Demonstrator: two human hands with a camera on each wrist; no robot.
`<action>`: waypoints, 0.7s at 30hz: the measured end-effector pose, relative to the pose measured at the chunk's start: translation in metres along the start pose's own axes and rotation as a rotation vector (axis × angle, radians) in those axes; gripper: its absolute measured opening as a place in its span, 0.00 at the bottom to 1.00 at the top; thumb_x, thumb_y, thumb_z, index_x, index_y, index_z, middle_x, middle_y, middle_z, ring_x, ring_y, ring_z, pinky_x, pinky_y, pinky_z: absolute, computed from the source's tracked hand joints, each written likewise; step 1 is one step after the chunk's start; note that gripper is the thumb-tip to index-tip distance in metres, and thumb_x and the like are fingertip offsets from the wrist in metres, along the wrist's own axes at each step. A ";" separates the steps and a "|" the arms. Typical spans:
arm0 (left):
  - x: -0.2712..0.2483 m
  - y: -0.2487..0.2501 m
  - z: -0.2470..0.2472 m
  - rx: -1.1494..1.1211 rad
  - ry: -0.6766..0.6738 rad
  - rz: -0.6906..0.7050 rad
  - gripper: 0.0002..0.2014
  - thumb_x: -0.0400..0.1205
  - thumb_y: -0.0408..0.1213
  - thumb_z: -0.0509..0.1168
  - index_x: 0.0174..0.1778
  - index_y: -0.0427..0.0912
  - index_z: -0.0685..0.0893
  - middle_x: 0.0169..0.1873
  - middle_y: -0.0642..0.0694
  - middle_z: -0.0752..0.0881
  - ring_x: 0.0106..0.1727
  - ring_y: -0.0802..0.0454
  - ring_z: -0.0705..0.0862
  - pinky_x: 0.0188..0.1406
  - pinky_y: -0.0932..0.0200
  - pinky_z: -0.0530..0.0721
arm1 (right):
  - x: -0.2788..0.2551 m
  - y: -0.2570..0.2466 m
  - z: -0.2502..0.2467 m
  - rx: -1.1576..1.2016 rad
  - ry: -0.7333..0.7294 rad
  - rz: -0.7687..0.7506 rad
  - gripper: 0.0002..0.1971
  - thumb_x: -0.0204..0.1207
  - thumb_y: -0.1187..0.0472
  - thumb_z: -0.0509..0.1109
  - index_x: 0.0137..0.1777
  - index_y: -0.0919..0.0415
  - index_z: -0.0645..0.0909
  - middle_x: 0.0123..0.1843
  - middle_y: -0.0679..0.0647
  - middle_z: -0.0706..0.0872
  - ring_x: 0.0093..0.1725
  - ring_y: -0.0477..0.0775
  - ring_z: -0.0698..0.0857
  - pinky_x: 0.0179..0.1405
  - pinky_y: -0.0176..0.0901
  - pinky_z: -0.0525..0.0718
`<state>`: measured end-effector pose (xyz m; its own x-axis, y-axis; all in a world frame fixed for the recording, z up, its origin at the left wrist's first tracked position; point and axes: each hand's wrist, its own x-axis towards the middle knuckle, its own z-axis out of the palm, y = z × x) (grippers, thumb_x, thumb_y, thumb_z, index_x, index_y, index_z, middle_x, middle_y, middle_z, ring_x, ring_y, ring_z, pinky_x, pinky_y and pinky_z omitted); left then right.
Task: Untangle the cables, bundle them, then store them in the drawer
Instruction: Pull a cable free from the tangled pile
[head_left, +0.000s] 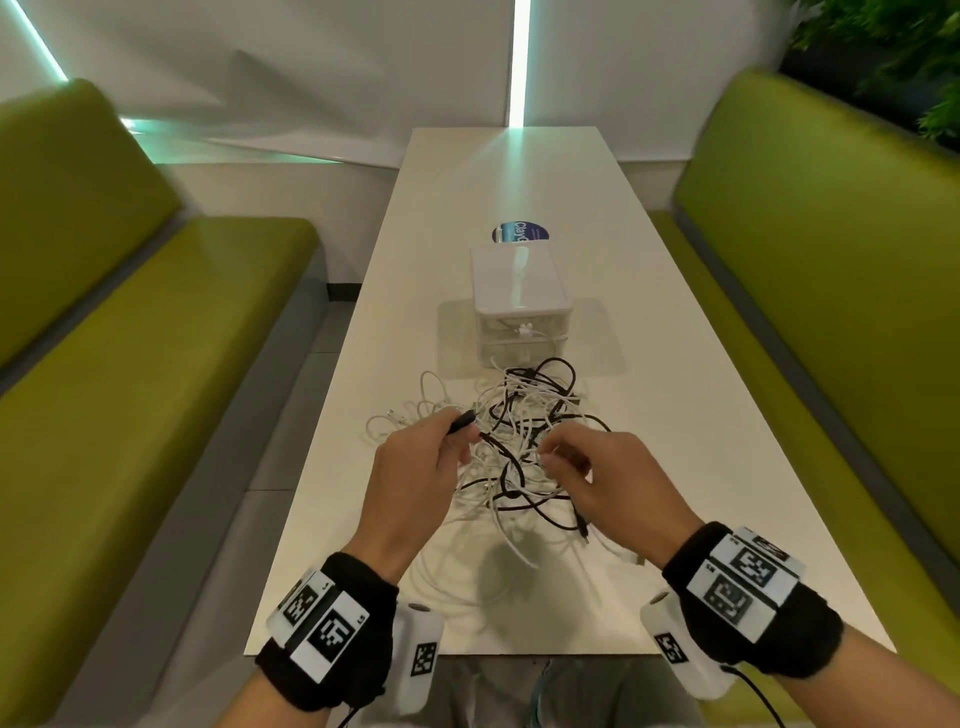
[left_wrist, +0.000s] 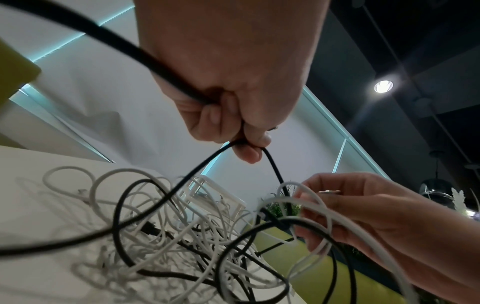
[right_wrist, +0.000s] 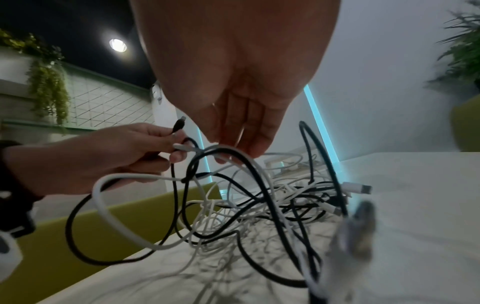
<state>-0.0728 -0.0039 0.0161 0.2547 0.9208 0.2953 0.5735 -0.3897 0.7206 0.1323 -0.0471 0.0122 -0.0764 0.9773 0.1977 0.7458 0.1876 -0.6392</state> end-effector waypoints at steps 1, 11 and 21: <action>0.000 0.001 0.000 0.007 0.000 -0.002 0.09 0.86 0.40 0.61 0.41 0.51 0.82 0.29 0.56 0.84 0.29 0.66 0.79 0.29 0.70 0.70 | 0.001 -0.003 0.003 -0.015 -0.028 -0.010 0.01 0.80 0.54 0.69 0.47 0.48 0.82 0.34 0.41 0.85 0.36 0.43 0.82 0.41 0.43 0.82; 0.002 0.000 -0.003 -0.034 0.058 0.103 0.08 0.84 0.40 0.65 0.54 0.47 0.88 0.47 0.59 0.86 0.48 0.63 0.84 0.47 0.67 0.80 | 0.004 -0.010 0.022 0.149 -0.196 0.119 0.12 0.78 0.53 0.71 0.33 0.43 0.77 0.31 0.44 0.86 0.35 0.46 0.86 0.39 0.44 0.82; -0.004 0.001 0.001 -0.092 0.042 0.161 0.06 0.79 0.38 0.72 0.50 0.47 0.91 0.36 0.58 0.81 0.37 0.60 0.81 0.36 0.71 0.73 | 0.011 -0.022 -0.003 0.747 -0.178 0.293 0.07 0.85 0.65 0.62 0.48 0.68 0.77 0.44 0.62 0.92 0.31 0.52 0.87 0.42 0.43 0.84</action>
<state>-0.0728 -0.0084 0.0150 0.3041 0.8470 0.4360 0.4537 -0.5312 0.7155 0.1169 -0.0407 0.0309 -0.0974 0.9861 -0.1345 0.1196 -0.1225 -0.9852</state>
